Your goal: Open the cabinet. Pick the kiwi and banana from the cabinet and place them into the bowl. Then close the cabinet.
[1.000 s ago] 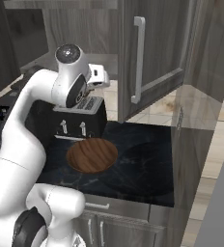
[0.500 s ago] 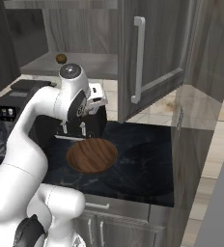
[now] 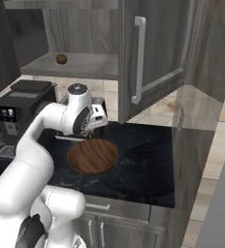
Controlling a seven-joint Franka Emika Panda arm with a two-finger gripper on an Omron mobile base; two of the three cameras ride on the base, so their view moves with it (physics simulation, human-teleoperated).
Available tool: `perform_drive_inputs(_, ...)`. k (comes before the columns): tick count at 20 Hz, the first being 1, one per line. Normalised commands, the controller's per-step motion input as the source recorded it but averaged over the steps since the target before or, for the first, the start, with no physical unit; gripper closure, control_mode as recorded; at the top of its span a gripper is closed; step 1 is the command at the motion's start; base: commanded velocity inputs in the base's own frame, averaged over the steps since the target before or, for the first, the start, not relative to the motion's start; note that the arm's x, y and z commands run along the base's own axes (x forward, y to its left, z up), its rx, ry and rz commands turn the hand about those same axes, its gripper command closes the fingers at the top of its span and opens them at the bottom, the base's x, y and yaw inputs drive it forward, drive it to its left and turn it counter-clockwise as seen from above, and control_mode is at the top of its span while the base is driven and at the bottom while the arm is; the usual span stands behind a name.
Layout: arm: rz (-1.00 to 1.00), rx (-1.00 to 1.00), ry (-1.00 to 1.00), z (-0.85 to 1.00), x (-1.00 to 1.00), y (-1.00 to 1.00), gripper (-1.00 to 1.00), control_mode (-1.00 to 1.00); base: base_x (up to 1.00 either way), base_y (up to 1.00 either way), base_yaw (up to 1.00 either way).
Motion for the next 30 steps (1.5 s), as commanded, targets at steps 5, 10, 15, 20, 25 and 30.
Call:
perform_drive_inputs(5, 0.01, -0.06, 0.1, -0.63, 0.31, 0.0, 1.0, -1.0, 0.0, 0.0, 0.0)
perform_drive_inputs(10, 0.0, -0.07, 0.08, -0.53, 0.47, 0.0, 1.0, -1.0, 0.0, 0.0, 0.0)
perform_drive_inputs(15, 0.0, -0.05, 0.03, -0.55, 0.51, 0.0, 1.0, -1.0, 0.0, 0.0, 0.0)
perform_drive_inputs(20, 0.0, -0.01, -0.01, -0.55, 0.31, -0.08, 1.0, -1.0, 0.0, 0.0, 0.0)
perform_drive_inputs(25, 0.0, 0.0, -0.04, -0.17, 0.08, -0.09, -1.0, -1.0, 0.0, 0.0, 0.0)
perform_drive_inputs(30, 0.0, 0.0, 0.0, 0.12, 0.0, -0.01, -1.0, -1.0, 0.0, 0.0, 0.0)
